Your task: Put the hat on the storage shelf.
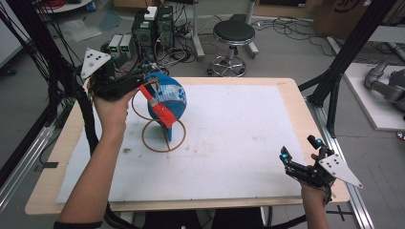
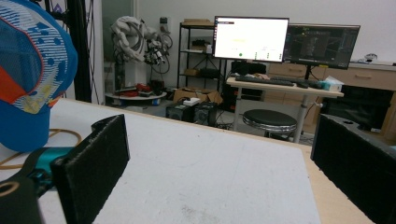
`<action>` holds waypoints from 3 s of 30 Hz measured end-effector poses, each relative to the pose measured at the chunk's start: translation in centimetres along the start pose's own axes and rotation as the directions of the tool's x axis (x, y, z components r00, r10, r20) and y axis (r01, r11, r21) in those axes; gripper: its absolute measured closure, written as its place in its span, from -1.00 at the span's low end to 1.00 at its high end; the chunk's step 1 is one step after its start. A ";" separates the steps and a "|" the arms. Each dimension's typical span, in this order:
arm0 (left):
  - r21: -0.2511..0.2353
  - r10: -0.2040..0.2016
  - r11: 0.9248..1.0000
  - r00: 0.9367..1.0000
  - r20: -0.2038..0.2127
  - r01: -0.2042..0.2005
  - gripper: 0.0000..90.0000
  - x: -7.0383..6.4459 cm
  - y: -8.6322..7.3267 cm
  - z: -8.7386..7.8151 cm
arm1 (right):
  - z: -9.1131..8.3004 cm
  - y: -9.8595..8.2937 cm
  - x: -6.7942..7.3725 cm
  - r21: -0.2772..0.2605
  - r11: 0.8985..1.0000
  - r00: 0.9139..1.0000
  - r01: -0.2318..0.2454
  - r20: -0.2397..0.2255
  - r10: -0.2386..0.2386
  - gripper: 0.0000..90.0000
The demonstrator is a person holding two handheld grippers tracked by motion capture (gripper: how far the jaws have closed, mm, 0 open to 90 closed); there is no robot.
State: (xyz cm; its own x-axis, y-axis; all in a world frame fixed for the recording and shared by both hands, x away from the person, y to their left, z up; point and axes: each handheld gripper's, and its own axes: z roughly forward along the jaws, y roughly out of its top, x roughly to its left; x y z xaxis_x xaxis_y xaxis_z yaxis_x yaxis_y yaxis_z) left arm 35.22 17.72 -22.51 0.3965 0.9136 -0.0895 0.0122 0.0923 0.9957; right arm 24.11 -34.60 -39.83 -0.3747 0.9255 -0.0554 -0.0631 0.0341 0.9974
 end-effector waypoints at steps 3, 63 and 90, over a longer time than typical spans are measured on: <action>-0.008 0.012 1.000 1.000 0.001 -0.012 -0.48 0.1 0.0 -0.2 | 0.0 0.0 0.0 0.003 1.000 1.000 -0.001 0.001 0.001 -0.91; -0.075 0.022 0.996 0.969 -0.245 -0.041 -0.52 6.4 -5.1 -12.7 | 1.5 0.1 0.1 -0.022 0.999 1.000 -0.027 -0.009 0.027 -0.91; -0.020 0.054 0.998 0.968 -0.244 -0.061 -0.53 8.8 -12.3 -14.4 | 2.4 -0.3 -0.2 -0.023 0.999 0.999 -0.043 0.017 0.044 -0.91</action>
State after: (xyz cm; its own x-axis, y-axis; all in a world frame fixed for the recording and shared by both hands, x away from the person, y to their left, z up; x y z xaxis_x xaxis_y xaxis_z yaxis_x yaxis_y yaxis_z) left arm 25.35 30.37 -35.92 0.1603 0.9863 -0.0388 -0.0300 0.0442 0.9986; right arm 26.46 -33.89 -40.04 -0.3609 0.9325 -0.0109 -0.0681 -0.0147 0.9976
